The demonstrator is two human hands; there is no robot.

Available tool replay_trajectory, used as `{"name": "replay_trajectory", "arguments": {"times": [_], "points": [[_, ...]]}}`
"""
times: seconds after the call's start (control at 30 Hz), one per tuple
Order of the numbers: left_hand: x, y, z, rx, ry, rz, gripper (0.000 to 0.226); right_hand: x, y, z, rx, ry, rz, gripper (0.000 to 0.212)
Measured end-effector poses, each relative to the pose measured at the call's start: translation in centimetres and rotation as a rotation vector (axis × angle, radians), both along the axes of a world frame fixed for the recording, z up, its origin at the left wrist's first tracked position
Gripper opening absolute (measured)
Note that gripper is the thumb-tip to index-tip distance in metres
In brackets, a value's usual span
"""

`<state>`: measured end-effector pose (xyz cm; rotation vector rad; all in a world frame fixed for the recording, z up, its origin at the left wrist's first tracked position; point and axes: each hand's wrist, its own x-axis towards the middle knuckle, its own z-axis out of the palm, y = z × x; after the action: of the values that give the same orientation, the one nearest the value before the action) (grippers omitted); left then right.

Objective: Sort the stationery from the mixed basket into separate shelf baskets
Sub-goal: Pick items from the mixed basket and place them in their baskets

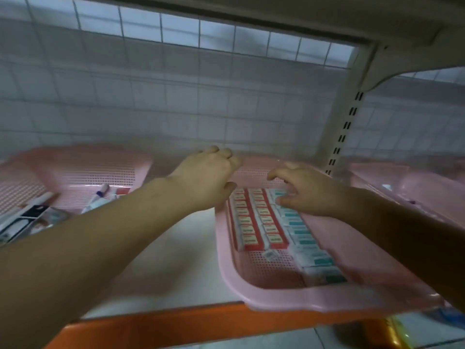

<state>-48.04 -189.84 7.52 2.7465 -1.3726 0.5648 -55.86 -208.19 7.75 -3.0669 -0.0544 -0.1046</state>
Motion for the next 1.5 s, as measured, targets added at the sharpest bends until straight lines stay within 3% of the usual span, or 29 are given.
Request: {"name": "replay_trajectory", "arguments": {"times": [0.2,0.4,0.67,0.87,1.0,1.07,1.13,1.27,1.5], "points": [[2.0,9.8,-0.3,0.064,-0.069,0.177,0.044,4.9,6.3,0.8,-0.047,-0.021,0.163,0.047],[4.0,19.8,0.4,0.018,0.003,0.343,0.049,9.7,13.6,0.9,0.021,-0.12,0.383,0.04],[4.9,29.5,-1.1,-0.097,0.127,0.439,0.048,14.0,23.2,-0.3,-0.06,-0.027,0.487,0.04],[6.3,32.8,-2.7,-0.124,0.213,0.373,0.045,15.7,27.3,-2.4,-0.163,0.183,0.301,0.03],[7.6,33.0,-3.6,-0.099,0.238,0.303,0.044,16.5,28.0,-4.5,-0.175,0.298,0.131,0.011],[8.3,32.7,-3.8,-0.092,0.257,0.262,0.044,16.7,28.1,-5.0,-0.133,0.282,0.08,0.017],[8.9,32.2,-3.7,-0.076,0.269,0.217,0.042,16.8,28.0,-5.2,-0.098,0.254,0.051,0.006],[10.4,29.7,-2.9,0.011,0.333,0.144,0.036,16.3,27.5,-4.5,0.009,0.086,-0.021,0.02],[12.3,23.2,-4.0,0.173,0.523,0.038,0.029,13.8,27.0,-3.7,-0.083,-0.101,-0.136,0.023]]}}
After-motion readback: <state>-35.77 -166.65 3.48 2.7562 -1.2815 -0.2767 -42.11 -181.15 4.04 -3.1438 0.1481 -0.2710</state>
